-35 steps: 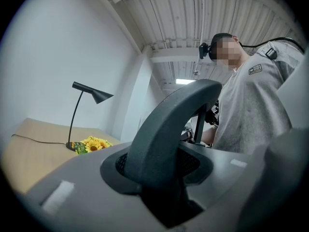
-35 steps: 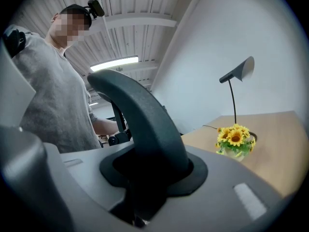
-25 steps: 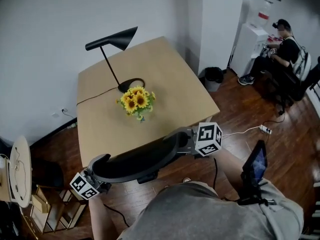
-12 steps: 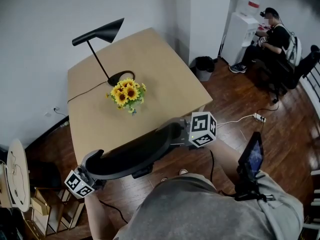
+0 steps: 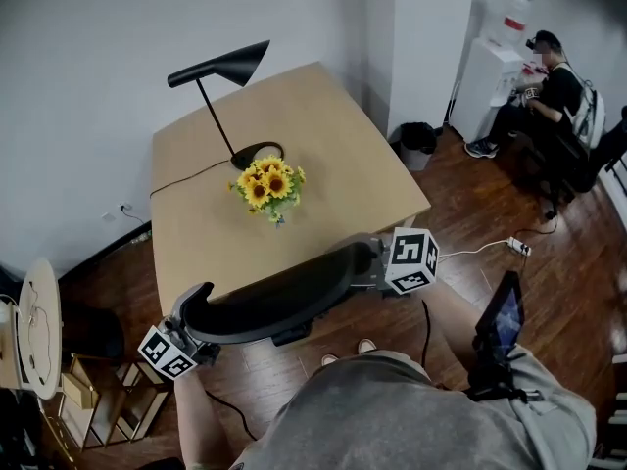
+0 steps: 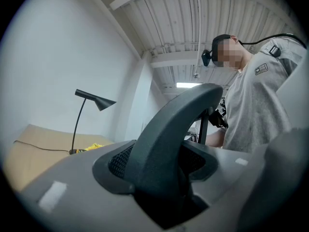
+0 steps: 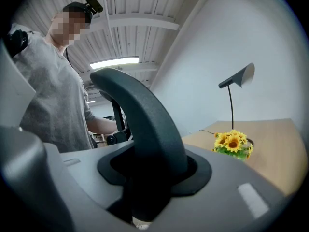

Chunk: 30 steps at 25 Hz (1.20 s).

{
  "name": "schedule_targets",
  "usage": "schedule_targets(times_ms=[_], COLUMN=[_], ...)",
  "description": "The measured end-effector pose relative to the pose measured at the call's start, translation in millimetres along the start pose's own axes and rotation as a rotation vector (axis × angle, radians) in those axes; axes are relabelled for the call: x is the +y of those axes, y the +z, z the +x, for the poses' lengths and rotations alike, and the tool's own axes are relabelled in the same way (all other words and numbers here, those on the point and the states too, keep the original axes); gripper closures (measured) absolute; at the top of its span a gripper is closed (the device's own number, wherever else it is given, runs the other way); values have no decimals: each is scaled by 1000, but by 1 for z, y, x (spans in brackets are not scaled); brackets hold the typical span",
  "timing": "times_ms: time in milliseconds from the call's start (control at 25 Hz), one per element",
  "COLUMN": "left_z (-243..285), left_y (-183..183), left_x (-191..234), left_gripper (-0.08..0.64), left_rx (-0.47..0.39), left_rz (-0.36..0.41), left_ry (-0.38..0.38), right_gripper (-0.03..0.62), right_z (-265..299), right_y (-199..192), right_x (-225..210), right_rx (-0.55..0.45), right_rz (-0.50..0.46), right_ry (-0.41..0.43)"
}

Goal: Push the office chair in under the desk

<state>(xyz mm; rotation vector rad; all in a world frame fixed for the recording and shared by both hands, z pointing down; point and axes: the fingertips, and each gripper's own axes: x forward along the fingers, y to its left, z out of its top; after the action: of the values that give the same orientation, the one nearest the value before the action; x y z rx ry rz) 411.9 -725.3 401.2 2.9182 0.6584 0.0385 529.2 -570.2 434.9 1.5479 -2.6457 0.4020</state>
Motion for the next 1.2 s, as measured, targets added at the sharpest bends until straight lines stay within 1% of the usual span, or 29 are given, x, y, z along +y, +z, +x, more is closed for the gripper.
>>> schedule_targets(times_ms=[80,160,280,400,560,640,760,840,960,1080,1200], left_z=[-4,-11,-27,-47,-77,-90,-103,-105,-105,-97,-82], left_y=[4,6,7,7,2,-3,-11,-16,-23,-28,-35], left_x=[0,0,1,3,1,-2,-7,-15,-33,-55,-82], left_gripper=[285,273,272,275,329,367,443,487,555,557,557], left_rx=[-21,-38,-65,-91,-123,-134,-144,-145,-141,-132,-131], left_rz=[6,12,8,3,-23,-45,-68,-77,-84,-80,-84], left_ry=[23,53,106,156,210,232,262,279,296,299,311], right_gripper=[373,352,341,341,342,347,383,420,453,490,535], right_z=[-3,-10,-24,-43,-67,-78,-90,-97,-103,-105,-104], right_y=[2,3,1,0,-4,-5,-4,-5,-11,-13,-18], right_x=[-2,-3,-6,-8,-4,2,13,20,26,35,52], right_rx=[-13,-27,-36,-49,-54,-64,-88,-105,-129,-138,-126], right_rz=[-13,-14,-8,5,27,39,38,44,68,63,48], right_ry=[-30,-60,-119,-204,-326,-382,-446,-464,-459,-430,-372])
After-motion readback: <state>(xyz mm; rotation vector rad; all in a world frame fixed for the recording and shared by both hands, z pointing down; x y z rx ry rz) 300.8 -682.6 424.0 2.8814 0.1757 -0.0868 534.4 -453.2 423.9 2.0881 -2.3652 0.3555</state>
